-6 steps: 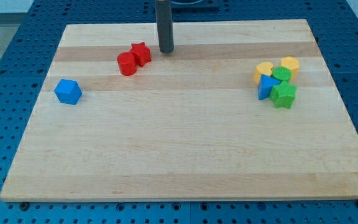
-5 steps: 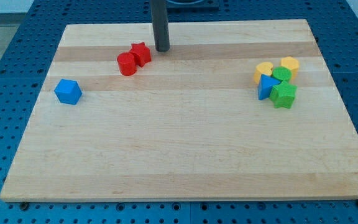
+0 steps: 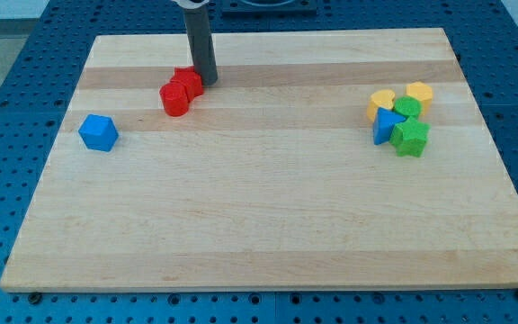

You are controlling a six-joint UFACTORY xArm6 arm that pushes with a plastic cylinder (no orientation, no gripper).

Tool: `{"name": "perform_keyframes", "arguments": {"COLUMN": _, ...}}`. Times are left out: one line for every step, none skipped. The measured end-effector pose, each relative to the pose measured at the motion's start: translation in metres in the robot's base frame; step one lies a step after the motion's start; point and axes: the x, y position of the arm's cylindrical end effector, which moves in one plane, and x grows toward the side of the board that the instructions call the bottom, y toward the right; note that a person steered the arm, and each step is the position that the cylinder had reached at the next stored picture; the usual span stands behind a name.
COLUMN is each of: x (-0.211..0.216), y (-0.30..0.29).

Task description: Move the red blocks toward the left center

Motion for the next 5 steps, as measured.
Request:
{"name": "perform_keyframes", "arguments": {"x": 0.000, "y": -0.015}}
{"name": "perform_keyframes", "arguments": {"x": 0.003, "y": -0.027}}
{"name": "perform_keyframes", "arguments": {"x": 0.010, "y": -0.034}}
{"name": "perform_keyframes", "arguments": {"x": 0.013, "y": -0.044}}
{"name": "perform_keyframes", "arguments": {"x": 0.014, "y": -0.056}}
